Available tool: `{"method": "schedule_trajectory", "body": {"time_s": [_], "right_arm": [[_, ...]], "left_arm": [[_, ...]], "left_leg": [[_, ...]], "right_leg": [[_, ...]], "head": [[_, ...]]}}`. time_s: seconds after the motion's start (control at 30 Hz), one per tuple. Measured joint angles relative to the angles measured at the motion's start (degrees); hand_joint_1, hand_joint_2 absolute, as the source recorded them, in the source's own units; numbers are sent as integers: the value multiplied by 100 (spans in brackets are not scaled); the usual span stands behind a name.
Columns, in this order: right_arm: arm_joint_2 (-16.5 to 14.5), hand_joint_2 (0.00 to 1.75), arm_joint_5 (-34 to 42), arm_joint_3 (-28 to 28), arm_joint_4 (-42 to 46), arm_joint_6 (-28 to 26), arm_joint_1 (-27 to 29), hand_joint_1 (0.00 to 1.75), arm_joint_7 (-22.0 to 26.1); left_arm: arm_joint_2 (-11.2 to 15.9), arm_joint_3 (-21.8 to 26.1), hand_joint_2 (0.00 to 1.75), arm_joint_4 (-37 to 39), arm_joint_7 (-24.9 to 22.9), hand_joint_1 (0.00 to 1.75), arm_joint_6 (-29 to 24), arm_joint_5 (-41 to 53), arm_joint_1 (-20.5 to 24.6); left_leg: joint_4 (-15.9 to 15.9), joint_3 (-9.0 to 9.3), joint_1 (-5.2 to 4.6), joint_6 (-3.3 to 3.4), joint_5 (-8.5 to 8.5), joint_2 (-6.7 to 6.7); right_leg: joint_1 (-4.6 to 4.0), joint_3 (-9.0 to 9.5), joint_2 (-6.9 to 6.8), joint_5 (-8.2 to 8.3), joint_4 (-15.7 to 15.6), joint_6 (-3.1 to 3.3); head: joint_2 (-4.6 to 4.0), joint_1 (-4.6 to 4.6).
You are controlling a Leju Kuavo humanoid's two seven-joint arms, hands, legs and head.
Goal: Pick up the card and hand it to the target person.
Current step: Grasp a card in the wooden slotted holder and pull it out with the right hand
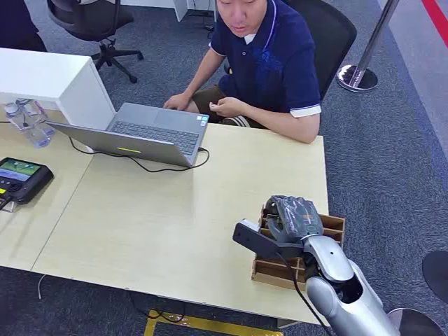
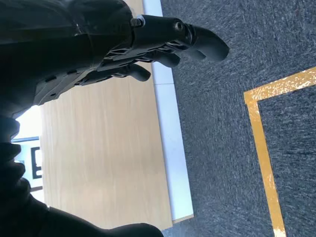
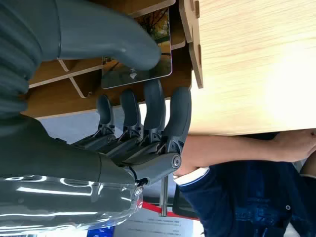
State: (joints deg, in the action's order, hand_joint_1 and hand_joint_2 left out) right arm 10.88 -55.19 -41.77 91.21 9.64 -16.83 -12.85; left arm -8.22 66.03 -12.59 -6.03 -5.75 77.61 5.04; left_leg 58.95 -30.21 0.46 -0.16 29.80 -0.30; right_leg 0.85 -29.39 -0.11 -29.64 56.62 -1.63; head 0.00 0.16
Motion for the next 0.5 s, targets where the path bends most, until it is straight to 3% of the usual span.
{"method": "schedule_trajectory", "body": {"time_s": [0.23, 0.5], "right_arm": [[0, 175, 0, 0, 0, 0, 0, 123, 0], [0, 175, 0, 0, 0, 0, 0, 127, 0]], "left_arm": [[0, 0, 175, 0, 2, 0, 0, 8, 0], [0, 0, 175, 0, 2, 0, 1, 21, 0]], "left_leg": [[0, -1, 0, 0, 0, 0], [0, -1, 0, 0, 0, 0]], "right_leg": [[0, 0, 0, 0, 0, 0], [0, -1, 0, 0, 0, 0]], "head": [[0, 0], [0, 0]]}}
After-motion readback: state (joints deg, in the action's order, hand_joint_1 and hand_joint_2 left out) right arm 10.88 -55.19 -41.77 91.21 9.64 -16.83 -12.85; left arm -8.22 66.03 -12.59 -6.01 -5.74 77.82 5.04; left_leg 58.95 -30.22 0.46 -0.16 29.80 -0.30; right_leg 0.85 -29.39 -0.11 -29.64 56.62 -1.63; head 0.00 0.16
